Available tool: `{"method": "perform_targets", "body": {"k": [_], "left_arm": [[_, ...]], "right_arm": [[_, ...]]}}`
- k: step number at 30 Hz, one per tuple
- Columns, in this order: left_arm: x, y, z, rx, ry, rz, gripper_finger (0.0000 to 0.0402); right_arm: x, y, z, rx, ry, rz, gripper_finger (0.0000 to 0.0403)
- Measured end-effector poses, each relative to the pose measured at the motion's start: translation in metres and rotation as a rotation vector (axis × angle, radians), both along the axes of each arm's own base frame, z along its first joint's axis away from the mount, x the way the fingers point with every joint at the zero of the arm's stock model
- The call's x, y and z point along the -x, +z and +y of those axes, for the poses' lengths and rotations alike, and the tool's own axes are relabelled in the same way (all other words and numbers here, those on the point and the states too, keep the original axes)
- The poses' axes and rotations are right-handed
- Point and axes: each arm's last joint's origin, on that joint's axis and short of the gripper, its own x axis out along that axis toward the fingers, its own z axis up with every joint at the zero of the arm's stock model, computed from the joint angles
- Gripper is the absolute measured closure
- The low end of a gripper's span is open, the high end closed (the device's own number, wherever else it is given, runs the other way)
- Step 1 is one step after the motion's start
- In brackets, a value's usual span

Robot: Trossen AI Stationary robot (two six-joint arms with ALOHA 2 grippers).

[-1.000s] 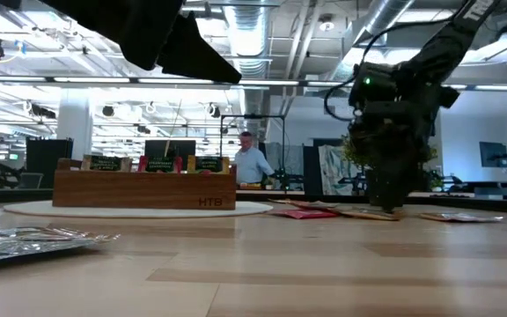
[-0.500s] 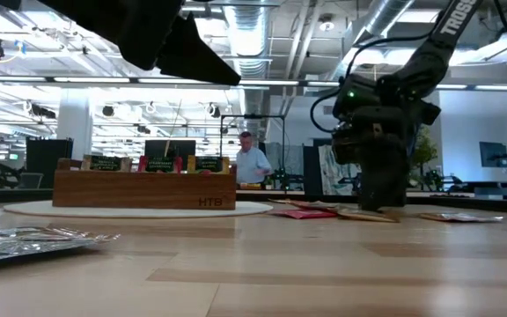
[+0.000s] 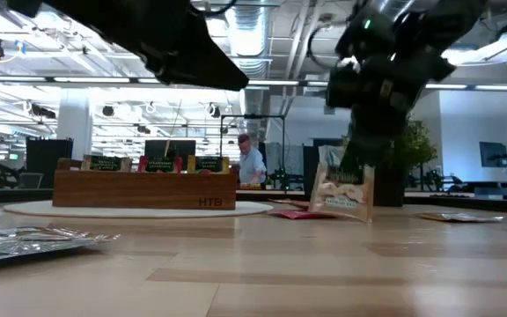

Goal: Pick & Place Tea
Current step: Put the brown tea bag into the left section of the wooden organizer

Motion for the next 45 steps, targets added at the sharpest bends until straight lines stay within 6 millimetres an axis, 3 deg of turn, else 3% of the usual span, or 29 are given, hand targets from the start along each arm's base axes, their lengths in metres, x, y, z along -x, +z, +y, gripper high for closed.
{"method": "perform_targets", "body": {"k": [5,10,19,26,31,39,45], "left_arm": [[-0.014,-0.001,0.011,0.073,-0.025,-0.077,0.0267],[-0.034,-0.027,0.021,0.142,-0.119,-0.107,0.0225],[-0.060,-0.057,0.033,0.237,-0.156,-0.082,0.0193],[-0.071,-0.053,0.029,0.243,-0.180,-0.124,0.0194],[-0.071,-0.052,0.029,0.251,-0.159,-0.135,0.0233],[-0.071,-0.052,0.029,0.231,-0.152,-0.130,0.0384],[-0.063,-0.048,0.018,0.135,-0.131,-0.054,0.0400]], "right_arm": [[-0.004,0.023,0.033,0.103,0.034,-0.093,0.0403],[-0.007,0.033,0.053,0.165,0.049,-0.136,0.0403],[-0.007,0.035,0.059,0.163,0.068,-0.153,0.0403],[-0.008,0.035,0.060,0.162,0.068,-0.160,0.0403],[-0.008,0.036,0.060,0.162,0.068,-0.162,0.0403],[-0.010,0.039,0.060,0.170,0.091,-0.209,0.0398],[-0.003,0.053,0.053,0.167,0.055,-0.237,0.0341]]}}
